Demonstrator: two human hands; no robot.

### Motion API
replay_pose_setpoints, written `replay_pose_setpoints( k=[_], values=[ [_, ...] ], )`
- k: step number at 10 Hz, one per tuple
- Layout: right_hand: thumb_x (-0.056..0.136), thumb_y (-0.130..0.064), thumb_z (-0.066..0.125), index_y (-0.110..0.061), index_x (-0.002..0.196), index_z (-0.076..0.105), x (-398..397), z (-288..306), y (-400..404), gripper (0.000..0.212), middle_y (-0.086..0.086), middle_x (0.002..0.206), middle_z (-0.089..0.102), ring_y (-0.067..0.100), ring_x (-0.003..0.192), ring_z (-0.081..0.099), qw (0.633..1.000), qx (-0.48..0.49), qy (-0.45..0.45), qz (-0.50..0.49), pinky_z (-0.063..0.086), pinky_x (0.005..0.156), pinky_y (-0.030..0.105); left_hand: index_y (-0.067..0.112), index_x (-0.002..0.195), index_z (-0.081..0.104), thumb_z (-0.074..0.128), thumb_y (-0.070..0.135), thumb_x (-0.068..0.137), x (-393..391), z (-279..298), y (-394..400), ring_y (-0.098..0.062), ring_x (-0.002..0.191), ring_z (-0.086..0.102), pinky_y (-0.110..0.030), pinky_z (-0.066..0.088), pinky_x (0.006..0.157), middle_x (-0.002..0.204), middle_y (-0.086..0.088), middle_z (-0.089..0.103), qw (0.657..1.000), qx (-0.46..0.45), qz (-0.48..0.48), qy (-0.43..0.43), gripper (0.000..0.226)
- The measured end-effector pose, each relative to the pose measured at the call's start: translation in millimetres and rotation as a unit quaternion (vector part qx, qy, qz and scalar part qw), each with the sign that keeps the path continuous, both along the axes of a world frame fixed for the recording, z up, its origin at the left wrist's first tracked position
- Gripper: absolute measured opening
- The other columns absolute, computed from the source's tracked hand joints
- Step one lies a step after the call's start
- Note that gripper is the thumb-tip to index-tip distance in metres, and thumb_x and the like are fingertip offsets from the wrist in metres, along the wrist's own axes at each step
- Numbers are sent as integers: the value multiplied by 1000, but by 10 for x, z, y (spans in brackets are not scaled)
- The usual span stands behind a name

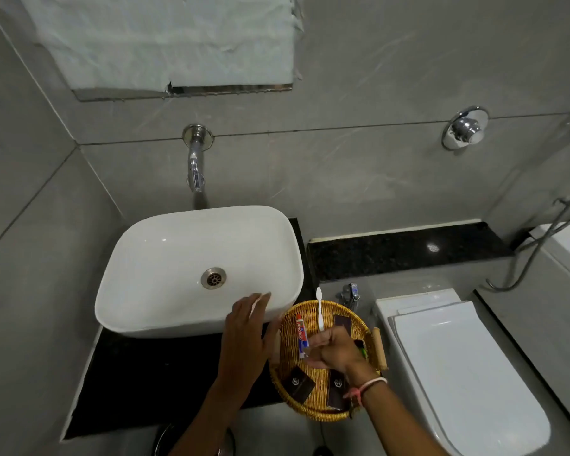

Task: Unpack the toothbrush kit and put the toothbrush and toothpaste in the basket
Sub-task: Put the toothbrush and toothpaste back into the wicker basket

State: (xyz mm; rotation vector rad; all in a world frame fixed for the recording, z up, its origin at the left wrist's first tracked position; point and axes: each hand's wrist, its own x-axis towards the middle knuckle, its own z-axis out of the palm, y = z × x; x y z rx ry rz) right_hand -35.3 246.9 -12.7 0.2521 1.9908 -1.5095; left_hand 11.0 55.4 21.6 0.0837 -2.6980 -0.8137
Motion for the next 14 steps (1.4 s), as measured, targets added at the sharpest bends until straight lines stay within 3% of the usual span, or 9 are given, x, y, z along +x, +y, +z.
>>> replay_pose_setpoints(
  k=[1, 2, 3, 4, 5, 7, 9, 11, 14],
  values=[
    [86, 14, 67, 15, 106, 68, 29, -97, -196, 20, 26, 102, 74, 25, 71, 75, 995, 54, -17, -79, 59, 48, 23, 7, 147, 46, 43, 54, 95, 16, -173, -182, -38, 141, 46, -52, 44, 112, 152, -22, 49, 991, -129, -22, -24, 70],
    [79, 7, 79, 8, 96, 68, 40, -189, -325, 21, 20, 92, 75, 26, 70, 76, 988, 82, -23, -130, 63, 57, 30, 4, 151, 38, 39, 61, 95, 19, -344, -302, -38, 146, 38, -53, 35, 118, 158, -23, 39, 980, -183, -43, -57, 79],
    [82, -9, 81, 3, 87, 67, 81, -235, -360, 19, 10, 76, 73, 18, 55, 69, 981, 148, 54, -111, 60, 52, 29, 3, 150, 38, 40, 62, 95, 19, -425, -351, -38, 145, 40, -54, 36, 118, 157, -24, 41, 976, -201, -57, -55, 81],
    [85, -27, 78, -12, 90, 66, 100, -227, -292, 20, 2, 85, 71, 16, 77, 69, 949, 243, 175, -96, 62, 72, 32, 3, 151, 38, 39, 63, 95, 20, -453, -343, -38, 145, 41, -53, 36, 118, 157, -23, 41, 977, -196, -56, -60, 82],
    [86, -28, 77, -13, 106, 62, 21, -232, -202, 29, 4, 103, 66, 21, 95, 66, 930, 283, 213, -97, 57, 79, 30, 3, 151, 36, 41, 63, 95, 28, -482, -340, -38, 145, 40, -54, 37, 117, 158, -22, 40, 978, -190, -57, -59, 82],
    [85, -17, 78, -9, 100, 68, -175, -222, -190, 19, 8, 95, 74, 23, 91, 71, 933, 298, 196, -55, 62, 85, 38, 6, 155, 29, 45, 63, 95, 19, -541, -376, -35, 151, 30, -52, 33, 120, 163, -19, 31, 977, -197, -69, -53, 85],
    [82, -10, 80, -6, 92, 73, -304, -284, -181, 13, 12, 96, 76, 21, 89, 69, 939, 288, 177, -68, 58, 85, 32, 7, 155, 28, 43, 64, 95, 21, -554, -373, -34, 151, 28, -52, 32, 121, 164, -18, 31, 976, -197, -66, -59, 84],
    [81, 0, 79, 0, 76, 72, -350, -336, -53, 8, 23, 95, 77, 36, 86, 77, 968, 200, 79, -133, 64, 84, 48, 6, 155, 29, 44, 63, 95, 31, -552, -366, -36, 150, 32, -53, 33, 120, 162, -19, 33, 976, -202, -65, -54, 84],
    [88, -14, 74, 1, 93, 75, -275, 230, -35, 16, 16, 91, 77, 28, 90, 73, 953, 172, 206, -140, 60, 92, 48, 7, 154, 32, 41, 65, 94, 55, -426, -368, -37, 149, 33, -55, 35, 118, 162, -20, 34, 976, -201, -70, -54, 84]
  ],
)
